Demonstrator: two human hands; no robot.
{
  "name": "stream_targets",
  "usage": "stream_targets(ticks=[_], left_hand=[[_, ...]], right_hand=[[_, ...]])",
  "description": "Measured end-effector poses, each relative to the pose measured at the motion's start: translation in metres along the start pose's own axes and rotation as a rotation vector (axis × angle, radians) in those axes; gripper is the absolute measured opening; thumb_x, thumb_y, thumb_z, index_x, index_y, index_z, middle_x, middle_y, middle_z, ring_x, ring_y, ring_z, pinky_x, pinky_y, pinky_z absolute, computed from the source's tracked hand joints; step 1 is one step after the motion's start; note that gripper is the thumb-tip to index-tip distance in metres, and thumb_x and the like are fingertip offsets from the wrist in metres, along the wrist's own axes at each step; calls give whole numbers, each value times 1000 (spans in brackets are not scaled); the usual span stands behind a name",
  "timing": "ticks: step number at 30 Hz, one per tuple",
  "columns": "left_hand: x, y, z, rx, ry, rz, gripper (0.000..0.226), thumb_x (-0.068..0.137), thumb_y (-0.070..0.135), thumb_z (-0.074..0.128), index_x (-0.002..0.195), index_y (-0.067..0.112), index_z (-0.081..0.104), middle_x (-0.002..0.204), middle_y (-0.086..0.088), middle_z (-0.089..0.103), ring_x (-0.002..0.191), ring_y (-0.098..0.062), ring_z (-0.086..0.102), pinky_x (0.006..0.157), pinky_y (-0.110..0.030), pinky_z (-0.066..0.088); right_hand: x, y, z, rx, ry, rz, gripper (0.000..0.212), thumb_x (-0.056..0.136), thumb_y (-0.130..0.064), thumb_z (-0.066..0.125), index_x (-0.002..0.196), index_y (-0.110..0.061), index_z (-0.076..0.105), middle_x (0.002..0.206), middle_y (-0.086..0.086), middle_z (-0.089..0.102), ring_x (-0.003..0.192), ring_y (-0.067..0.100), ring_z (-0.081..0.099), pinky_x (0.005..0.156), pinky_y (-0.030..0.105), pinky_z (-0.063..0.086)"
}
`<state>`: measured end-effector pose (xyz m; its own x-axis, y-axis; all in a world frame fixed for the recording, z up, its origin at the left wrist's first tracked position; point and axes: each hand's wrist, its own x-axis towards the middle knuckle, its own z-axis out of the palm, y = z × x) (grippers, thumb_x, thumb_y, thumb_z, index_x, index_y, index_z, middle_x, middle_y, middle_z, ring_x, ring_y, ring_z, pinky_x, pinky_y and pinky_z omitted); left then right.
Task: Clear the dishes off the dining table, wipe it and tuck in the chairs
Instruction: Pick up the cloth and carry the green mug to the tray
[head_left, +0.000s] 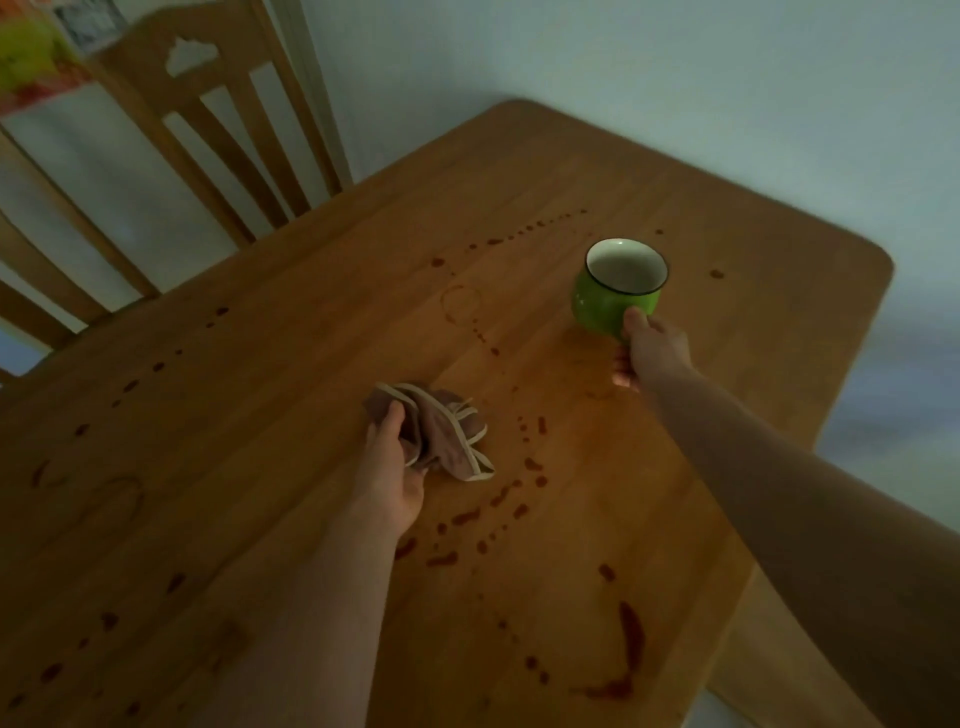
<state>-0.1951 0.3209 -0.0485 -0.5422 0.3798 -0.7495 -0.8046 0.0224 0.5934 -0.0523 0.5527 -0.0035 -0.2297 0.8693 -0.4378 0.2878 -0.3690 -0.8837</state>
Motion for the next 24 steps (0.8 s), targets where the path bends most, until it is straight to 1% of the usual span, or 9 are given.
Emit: stream_targets(ticks=[3,5,7,10,13,17,19,21,24], left_hand=[[-9,4,3,30,31,-10,51,100,41,46,147,24,38,142,-11,51,128,-27,52,92,-37,46],[-20,5,1,22,21,-42,51,100,42,46,146,21,39,142,-12,51,127,-29,51,94,-40,46],[-38,6,-5,10,-10,-62,51,101,41,45,146,18,39,141,-12,51,128,-30,50,98,-42,43],[-76,8,-23,-3,-58,-47,49,100,39,48,143,18,40,133,-11,51,125,-30,50,101,-44,41],[-120,9,-51,-30,-127,-57,51,97,43,52,141,18,43,130,-12,51,120,-31,51,101,-47,42],[-182,2,-96,24,-258,-53,40,96,48,50,118,16,60,115,-15,62,104,-35,60,89,-52,48],[-214,-6,-122,97,-305,-18,41,97,51,46,110,17,65,111,-17,67,102,-36,62,89,-52,48],[-244,-15,-146,144,-329,-5,41,96,51,46,109,18,66,110,-16,68,103,-36,62,90,-52,48],[-285,-33,-179,151,-372,-3,37,93,46,55,114,17,66,110,-16,70,103,-35,64,81,-49,51]], right_hand=[[-41,5,-1,41,-23,-26,22,102,-34,47,106,-14,57,70,5,47,58,16,47,52,29,47],[-74,11,-3,68,-41,-41,22,102,-34,46,94,-16,58,69,5,47,57,16,45,52,30,44],[-107,17,-5,84,-45,-53,23,102,-34,46,88,-18,56,68,6,48,56,17,45,52,30,42],[-162,27,-10,93,-22,-86,25,102,-35,46,86,-18,56,66,6,49,55,17,45,52,31,40],[-219,39,-18,98,20,-106,25,101,-37,47,91,-18,59,68,6,51,58,16,46,54,29,39],[-300,62,-30,124,57,-129,27,101,-38,46,93,-17,60,68,5,51,57,14,45,52,27,39],[-343,76,-39,120,83,-140,30,101,-39,47,93,-13,61,66,4,51,55,13,46,51,26,39],[-382,90,-51,115,96,-147,33,100,-39,48,93,-10,61,65,6,52,53,14,46,50,27,40],[-443,111,-71,157,92,-125,33,101,-37,48,92,-8,61,62,6,51,52,14,44,48,27,37]])
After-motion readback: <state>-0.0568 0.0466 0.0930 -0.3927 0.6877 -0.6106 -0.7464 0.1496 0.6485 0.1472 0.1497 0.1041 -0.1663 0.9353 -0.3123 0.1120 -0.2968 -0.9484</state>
